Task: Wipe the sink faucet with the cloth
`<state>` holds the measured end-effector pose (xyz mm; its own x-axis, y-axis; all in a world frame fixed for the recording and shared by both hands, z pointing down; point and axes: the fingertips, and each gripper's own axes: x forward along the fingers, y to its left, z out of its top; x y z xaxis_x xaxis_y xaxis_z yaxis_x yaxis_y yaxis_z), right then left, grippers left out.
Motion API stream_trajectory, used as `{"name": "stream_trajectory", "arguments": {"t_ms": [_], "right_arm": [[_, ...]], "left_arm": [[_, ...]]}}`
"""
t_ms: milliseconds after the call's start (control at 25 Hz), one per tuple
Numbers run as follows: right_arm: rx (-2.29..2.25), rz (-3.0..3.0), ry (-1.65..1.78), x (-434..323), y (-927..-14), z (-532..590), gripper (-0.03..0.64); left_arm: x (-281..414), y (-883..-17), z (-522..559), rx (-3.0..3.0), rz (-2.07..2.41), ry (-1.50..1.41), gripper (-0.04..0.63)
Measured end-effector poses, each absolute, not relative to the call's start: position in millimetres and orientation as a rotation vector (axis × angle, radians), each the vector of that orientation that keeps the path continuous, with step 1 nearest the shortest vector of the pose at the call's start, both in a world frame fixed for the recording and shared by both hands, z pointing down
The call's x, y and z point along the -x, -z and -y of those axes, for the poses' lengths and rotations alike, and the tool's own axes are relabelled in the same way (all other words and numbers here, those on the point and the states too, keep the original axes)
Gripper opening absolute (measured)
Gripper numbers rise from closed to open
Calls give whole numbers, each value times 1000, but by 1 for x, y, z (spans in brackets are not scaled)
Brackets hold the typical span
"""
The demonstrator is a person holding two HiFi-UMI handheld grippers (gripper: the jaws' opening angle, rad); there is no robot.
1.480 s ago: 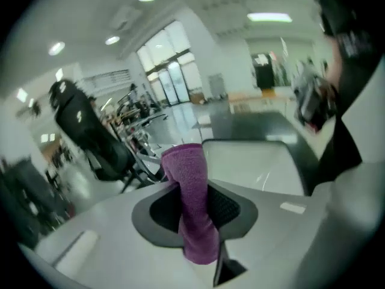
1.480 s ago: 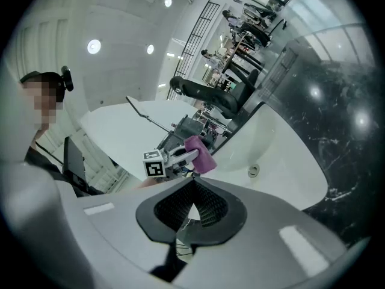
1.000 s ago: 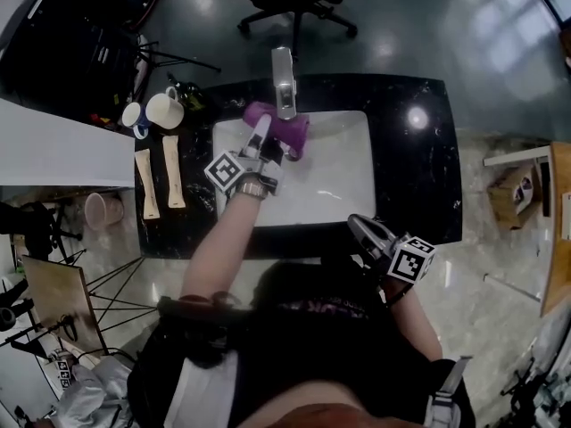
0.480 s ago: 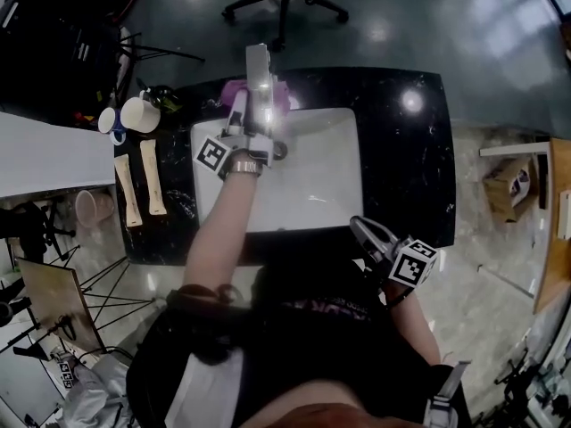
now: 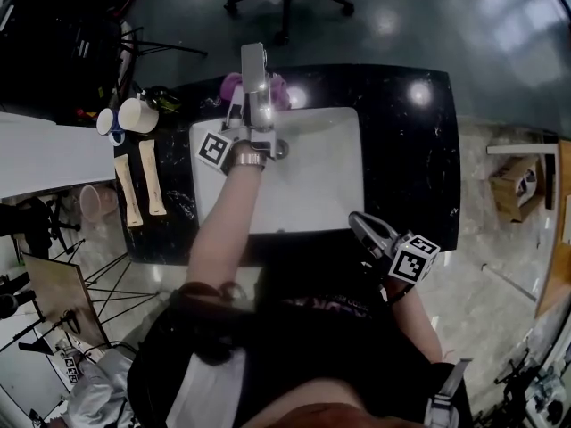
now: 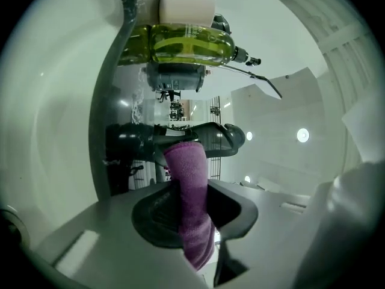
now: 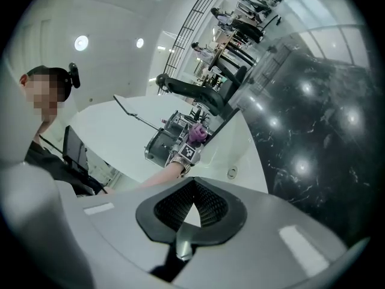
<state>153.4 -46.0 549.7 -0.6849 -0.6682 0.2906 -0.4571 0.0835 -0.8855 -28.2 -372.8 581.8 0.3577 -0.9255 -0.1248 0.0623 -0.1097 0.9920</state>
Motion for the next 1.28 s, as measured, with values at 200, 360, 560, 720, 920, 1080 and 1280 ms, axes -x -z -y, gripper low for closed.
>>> {"name": "stream_trajectory", "arguments": {"t_ms": [200, 360, 560, 720, 920, 1080, 1280], "right_arm": [[1130, -2167, 1643, -149, -546, 47, 12], [1106, -2178, 1634, -141, -542, 46, 12], [1062, -2217, 1616, -121, -533, 44, 12], [1042, -2246, 1590, -106, -525, 38, 12], [1019, -2265, 1552, -90, -513, 31, 12], [979, -2297, 1515, -66, -501, 27, 12], [967, -2335, 1443, -39, -483, 19, 12]], "left_arm": [[26, -564, 371, -1434, 708, 1075, 91], [25, -543, 356, -1480, 565, 1079, 91], [33, -535, 327, -1493, 498, 1046, 89], [40, -533, 305, -1481, 462, 1036, 91], [46, -522, 270, -1504, 430, 1001, 89], [55, -497, 231, -1566, 364, 955, 89], [63, -461, 173, -1624, 301, 911, 89]]}}
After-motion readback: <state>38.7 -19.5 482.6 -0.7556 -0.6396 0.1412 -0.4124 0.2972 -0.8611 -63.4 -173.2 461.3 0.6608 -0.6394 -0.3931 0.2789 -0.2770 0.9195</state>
